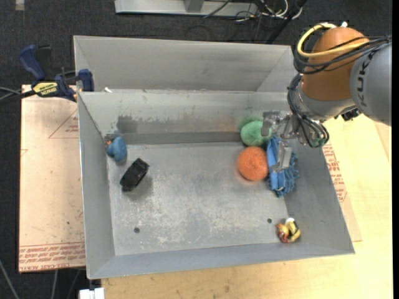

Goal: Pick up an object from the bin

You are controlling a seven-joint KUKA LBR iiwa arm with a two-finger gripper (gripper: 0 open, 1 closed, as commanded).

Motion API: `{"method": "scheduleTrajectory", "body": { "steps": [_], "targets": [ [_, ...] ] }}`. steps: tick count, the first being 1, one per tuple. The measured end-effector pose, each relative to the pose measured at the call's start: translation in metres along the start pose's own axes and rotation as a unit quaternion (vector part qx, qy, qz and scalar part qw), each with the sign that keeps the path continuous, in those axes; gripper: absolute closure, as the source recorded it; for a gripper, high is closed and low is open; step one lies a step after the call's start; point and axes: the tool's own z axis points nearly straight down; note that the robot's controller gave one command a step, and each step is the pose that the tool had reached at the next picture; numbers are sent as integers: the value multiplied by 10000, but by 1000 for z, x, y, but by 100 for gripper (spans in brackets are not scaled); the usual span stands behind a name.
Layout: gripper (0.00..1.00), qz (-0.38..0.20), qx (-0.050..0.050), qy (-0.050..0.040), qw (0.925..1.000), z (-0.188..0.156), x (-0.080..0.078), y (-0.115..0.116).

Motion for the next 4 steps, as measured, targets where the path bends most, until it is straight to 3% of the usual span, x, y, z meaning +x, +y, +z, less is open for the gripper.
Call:
{"method": "scheduleTrajectory", "body": {
  "steps": [1,2,3,4],
  "targets": [
    [0,-337,10,-40,9994,25,-5,4],
    [0,-1598,-2,-7,9872,62,12,22],
    [100,-1594,17,-75,9872,69,-7,35],
    [100,-1595,18,-77,9872,69,-7,35]
  ]
}}
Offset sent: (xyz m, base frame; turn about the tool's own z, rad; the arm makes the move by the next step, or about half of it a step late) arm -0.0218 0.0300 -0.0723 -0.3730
